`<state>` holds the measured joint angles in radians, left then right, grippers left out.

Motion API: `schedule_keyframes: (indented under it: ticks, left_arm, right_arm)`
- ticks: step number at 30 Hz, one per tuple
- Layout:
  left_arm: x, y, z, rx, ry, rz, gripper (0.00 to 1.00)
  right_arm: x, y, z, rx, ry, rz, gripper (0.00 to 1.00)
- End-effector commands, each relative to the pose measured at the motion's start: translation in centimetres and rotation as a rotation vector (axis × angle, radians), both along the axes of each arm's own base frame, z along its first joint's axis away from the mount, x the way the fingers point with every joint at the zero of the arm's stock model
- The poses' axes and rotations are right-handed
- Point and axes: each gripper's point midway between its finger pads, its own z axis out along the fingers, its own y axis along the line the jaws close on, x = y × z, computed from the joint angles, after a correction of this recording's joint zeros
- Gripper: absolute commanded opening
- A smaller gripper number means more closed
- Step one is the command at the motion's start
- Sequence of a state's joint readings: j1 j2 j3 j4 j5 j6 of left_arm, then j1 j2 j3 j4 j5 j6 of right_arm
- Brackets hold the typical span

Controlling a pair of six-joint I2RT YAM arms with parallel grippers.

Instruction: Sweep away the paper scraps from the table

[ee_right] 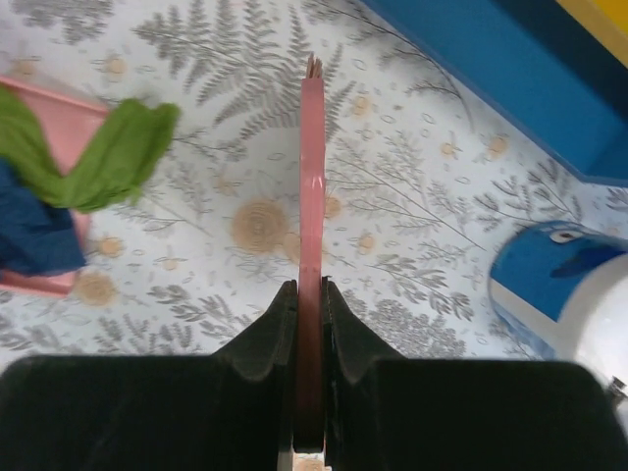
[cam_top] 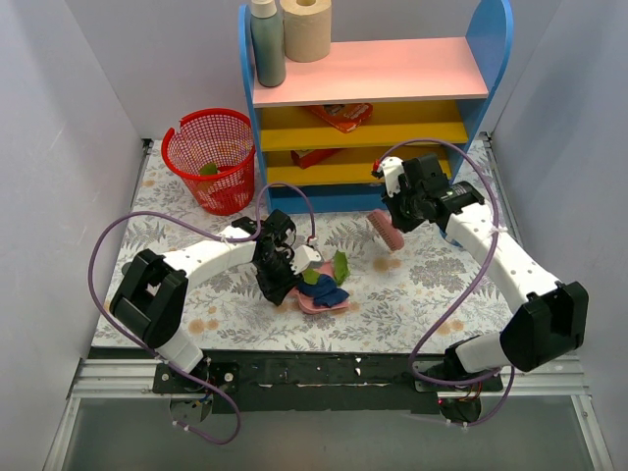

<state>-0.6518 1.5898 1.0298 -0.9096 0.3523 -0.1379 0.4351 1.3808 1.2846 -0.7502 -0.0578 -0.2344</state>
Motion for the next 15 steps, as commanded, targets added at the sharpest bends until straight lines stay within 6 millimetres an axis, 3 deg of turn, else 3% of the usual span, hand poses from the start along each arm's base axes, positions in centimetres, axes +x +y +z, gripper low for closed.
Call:
schedule_keyframes:
  ticks: [1, 4, 10, 13, 15]
  left_arm:
    - [0.4, -0.6, 1.3, -0.022, -0.018, 0.003, 0.00]
    - [0.7, -0.8, 1.0, -0.020, -0.018, 0.012, 0.00]
    - [1.1, -1.0, 0.1, -0.002, -0.005, 0.014, 0.00]
    - [1.5, -1.3, -0.1, -0.008, -0.013, 0.018, 0.00]
    - [1.7, -1.5, -0.1, -0.010, -0.014, 0.019, 0.00]
  right_arm:
    - [3.0, -2.7, -0.8, -0.155, -0.096, -0.098, 0.01]
    - [2.3, -1.8, -2.4, -0.123, -0.030, -0.088, 0.01]
    - [-2.5, 4.2, -4.4, 0.142, 0.198, 0.049, 0.01]
    - [-5.8, 8.0, -3.3, 0.333, 0.332, 0.169, 0.01]
    - [-6.3, 9.3, -2.1, 0.403, 0.351, 0.219, 0.01]
